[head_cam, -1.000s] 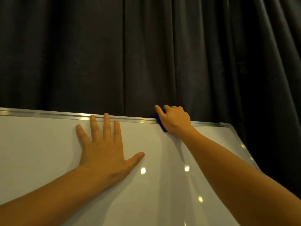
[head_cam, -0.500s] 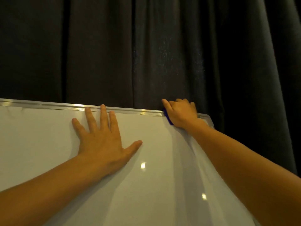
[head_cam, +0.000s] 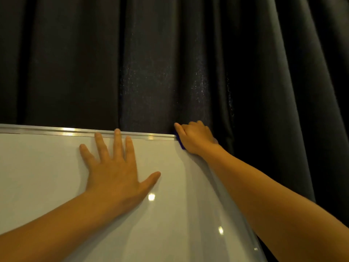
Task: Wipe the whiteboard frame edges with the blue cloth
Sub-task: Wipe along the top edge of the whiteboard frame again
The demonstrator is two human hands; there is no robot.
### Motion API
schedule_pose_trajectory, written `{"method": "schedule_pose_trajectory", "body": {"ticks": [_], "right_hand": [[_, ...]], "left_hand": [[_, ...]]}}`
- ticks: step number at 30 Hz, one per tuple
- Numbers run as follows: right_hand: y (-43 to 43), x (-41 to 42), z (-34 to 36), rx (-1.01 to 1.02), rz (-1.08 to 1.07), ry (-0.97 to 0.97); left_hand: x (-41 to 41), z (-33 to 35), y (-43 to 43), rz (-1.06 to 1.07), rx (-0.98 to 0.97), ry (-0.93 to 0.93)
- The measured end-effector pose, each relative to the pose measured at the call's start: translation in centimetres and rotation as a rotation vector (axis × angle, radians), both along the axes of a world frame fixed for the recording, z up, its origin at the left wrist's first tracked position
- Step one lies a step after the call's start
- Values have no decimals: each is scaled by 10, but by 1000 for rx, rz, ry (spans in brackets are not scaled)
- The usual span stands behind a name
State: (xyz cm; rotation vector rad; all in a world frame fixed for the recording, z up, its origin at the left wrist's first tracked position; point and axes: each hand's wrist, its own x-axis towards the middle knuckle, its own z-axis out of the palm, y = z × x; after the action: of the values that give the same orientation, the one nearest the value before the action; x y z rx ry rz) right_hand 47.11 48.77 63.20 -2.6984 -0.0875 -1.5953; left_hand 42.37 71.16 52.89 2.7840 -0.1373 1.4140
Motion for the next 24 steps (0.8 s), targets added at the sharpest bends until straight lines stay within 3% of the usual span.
{"method": "schedule_pose_trajectory", "body": {"ticks": [5,11,17,22,24], "right_hand": [[24,7,-1,-163,115,-56],[-1,29,17,180,243,73],[-33,26,11,310,391,-74],[-47,31,-29,199,27,-81],[-47,28,-43,245,44,-67]], "left_hand": [[12,-3,-40,-57,77,-61],[25,-14,-46,-92,121,-84],[23,-14,-37,-103,132,-56],[23,-16,-33,-100,149,-63],[23,-17,-32,-112,143,-83]]}}
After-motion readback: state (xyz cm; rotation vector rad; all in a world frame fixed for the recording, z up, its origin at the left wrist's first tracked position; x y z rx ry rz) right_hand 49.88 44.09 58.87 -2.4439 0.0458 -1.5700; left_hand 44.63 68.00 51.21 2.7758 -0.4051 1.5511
